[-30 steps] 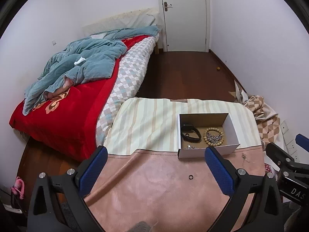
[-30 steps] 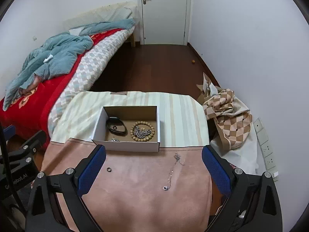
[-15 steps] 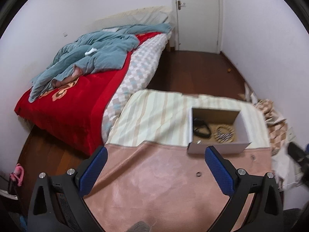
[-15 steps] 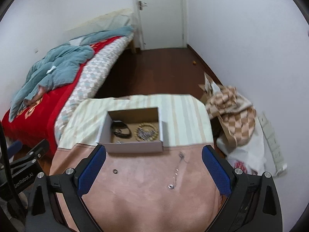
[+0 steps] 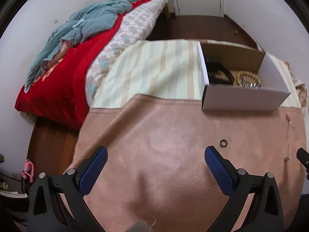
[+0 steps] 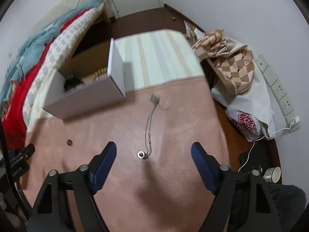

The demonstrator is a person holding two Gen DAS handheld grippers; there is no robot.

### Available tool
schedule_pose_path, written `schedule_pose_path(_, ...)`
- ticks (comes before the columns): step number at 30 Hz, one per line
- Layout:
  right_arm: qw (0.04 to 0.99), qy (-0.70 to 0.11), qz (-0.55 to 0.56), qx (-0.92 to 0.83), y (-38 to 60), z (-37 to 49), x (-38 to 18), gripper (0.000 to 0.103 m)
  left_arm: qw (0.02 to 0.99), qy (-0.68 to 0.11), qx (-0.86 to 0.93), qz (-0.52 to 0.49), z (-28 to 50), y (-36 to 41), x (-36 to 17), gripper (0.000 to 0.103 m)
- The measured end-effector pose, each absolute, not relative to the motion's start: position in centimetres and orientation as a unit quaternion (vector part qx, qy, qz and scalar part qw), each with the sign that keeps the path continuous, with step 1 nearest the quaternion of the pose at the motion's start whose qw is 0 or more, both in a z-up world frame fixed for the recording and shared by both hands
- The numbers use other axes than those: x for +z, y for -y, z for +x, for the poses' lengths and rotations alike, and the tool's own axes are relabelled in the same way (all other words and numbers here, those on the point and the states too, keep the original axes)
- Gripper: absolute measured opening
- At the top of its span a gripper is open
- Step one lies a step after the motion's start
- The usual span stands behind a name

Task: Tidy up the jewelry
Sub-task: 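Grasp the silver pendant necklace with the right tool while the left tool grasps the other black ring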

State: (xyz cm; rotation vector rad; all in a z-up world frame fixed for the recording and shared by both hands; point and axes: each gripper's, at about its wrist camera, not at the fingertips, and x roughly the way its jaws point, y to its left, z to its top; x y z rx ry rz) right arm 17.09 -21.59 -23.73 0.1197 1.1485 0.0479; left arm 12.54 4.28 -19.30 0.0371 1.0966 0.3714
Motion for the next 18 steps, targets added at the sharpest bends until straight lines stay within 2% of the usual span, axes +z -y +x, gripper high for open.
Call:
schedule_pose_path(4,0.837,-0.546,0.036,0.024,20.4,16.9,-25.7,0.069,0.830,-0.531,0.170,0.023,12.8,-4.0,-20.6,0.103)
schedule_pose_path(11,0.830,-0.558,0.014,0.023,19.3,17.1,-27.7,0.051,0.823,-0.544,0.162,0.026,13.2,-3.4,-21.7,0.103)
schedule_pose_path(12,0.835,-0.549,0.004,0.023,19.2,17.0,-27.7,0.044,0.822,-0.545,0.160,0.027,13.2,-3.2,-21.8,0.103)
schedule_pose_path(13,0.836,-0.548,-0.003,0.022,19.1,17.0,-27.7,0.041,0.822,-0.546,0.158,0.027,13.2,-3.0,-22.0,0.103)
schedule_pose_path(15,0.840,-0.542,-0.009,0.022,19.0,16.8,-27.7,0.011,0.821,-0.550,0.151,0.023,13.3,-2.7,-22.2,0.103)
schedule_pose_path(18,0.839,-0.543,0.004,0.029,19.3,16.3,-27.5,0.011,0.819,-0.557,0.137,0.012,13.6,-2.4,-22.8,0.103)
